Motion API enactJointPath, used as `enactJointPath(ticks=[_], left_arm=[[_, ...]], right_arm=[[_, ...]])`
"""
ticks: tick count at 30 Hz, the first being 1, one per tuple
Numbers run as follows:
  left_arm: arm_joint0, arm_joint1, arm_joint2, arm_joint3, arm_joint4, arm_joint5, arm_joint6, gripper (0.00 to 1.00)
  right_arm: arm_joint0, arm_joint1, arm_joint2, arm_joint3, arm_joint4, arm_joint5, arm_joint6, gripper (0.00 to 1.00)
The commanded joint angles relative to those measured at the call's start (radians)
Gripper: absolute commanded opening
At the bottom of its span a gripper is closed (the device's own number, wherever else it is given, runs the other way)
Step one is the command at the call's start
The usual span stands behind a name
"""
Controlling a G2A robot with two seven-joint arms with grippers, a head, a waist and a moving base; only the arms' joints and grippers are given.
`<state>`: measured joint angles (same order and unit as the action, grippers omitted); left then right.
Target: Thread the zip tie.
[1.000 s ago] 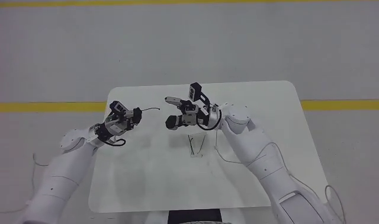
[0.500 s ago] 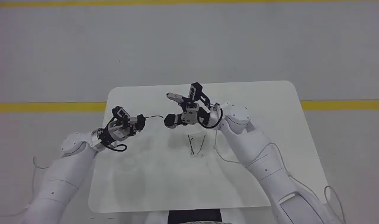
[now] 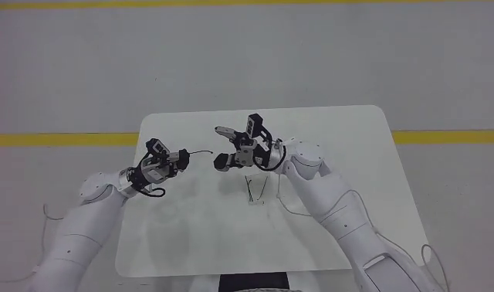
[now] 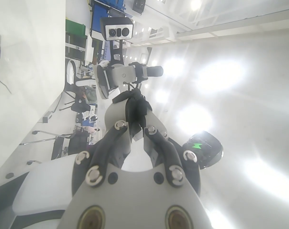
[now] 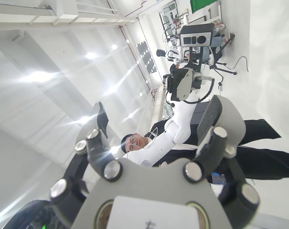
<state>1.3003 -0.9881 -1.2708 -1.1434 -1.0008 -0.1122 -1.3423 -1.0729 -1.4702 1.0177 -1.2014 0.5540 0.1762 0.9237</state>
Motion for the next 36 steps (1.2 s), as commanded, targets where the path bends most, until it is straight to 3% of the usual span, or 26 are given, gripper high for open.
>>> enactJointPath(ticks=[1, 17, 25, 36], left_arm=[[0.0, 0.0, 0.0, 0.0, 0.0, 0.0, 0.0, 0.0], [0.0, 0.0, 0.0, 0.0, 0.0, 0.0, 0.0, 0.0], [0.0, 0.0, 0.0, 0.0, 0.0, 0.0, 0.0, 0.0], [0.0, 0.0, 0.0, 0.0, 0.0, 0.0, 0.0, 0.0]], right_arm=[[-0.002, 0.001, -0.002, 0.003, 0.008, -0.007, 0.004, 0.4], [0.004, 0.001, -0.034, 0.032, 0.029, -0.026, 0.008, 0.31], [0.004, 0.005, -0.036, 0.038, 0.038, -0.031, 0.005, 0.07], [0.012, 0.009, -0.043, 0.046, 0.037, -0.035, 0.002, 0.0]])
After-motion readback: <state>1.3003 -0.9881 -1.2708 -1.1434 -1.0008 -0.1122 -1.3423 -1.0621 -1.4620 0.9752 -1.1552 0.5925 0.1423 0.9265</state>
